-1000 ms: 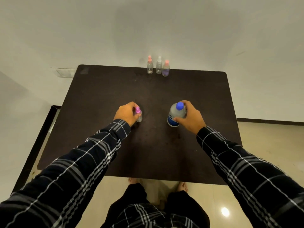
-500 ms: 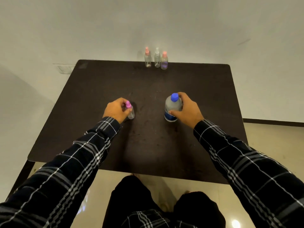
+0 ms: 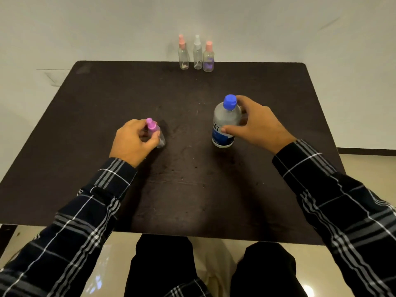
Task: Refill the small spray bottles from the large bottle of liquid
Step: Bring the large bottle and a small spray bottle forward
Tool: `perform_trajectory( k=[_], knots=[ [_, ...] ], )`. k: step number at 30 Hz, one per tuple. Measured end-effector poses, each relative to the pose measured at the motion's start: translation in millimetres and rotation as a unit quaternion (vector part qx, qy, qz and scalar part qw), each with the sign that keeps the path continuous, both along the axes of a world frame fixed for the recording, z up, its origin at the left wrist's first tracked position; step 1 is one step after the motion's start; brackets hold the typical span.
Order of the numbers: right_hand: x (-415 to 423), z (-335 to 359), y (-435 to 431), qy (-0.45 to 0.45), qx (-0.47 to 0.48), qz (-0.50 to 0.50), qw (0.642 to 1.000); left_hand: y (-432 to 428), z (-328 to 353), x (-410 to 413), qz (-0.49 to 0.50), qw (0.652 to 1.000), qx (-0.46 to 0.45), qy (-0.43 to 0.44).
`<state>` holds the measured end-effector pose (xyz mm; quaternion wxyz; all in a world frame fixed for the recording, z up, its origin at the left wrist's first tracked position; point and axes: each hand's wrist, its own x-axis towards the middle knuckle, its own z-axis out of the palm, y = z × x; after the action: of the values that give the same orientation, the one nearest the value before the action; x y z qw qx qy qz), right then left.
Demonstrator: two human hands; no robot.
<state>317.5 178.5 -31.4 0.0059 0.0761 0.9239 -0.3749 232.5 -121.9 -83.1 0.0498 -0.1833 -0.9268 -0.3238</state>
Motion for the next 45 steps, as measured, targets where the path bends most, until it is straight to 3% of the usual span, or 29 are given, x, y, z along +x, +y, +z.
perform_trajectory(
  k=[17,32,40,42,45],
  knots=[
    [11,-11,-8,0.065,0.089,0.004,0.994,-1,-14,-10,-0.012,0.997,-0.04,0.064],
    [57,3,-40,0.005,0.1,0.002,0.995,-17,-3,26,-0.057,0.996,-0.061,0.029],
    [62,14,-47,-0.047,0.095,-0.012,0.994,-17,-6,30,-0.059,0.998,-0.023,0.005],
    [70,21,-51,-0.074,0.086,-0.042,0.993,-17,-9,32,-0.053,0.999,-0.01,0.005],
    [99,34,-71,0.013,0.165,-0.154,0.974,-18,-15,36,-0.043,0.998,0.027,-0.023]
  ],
)
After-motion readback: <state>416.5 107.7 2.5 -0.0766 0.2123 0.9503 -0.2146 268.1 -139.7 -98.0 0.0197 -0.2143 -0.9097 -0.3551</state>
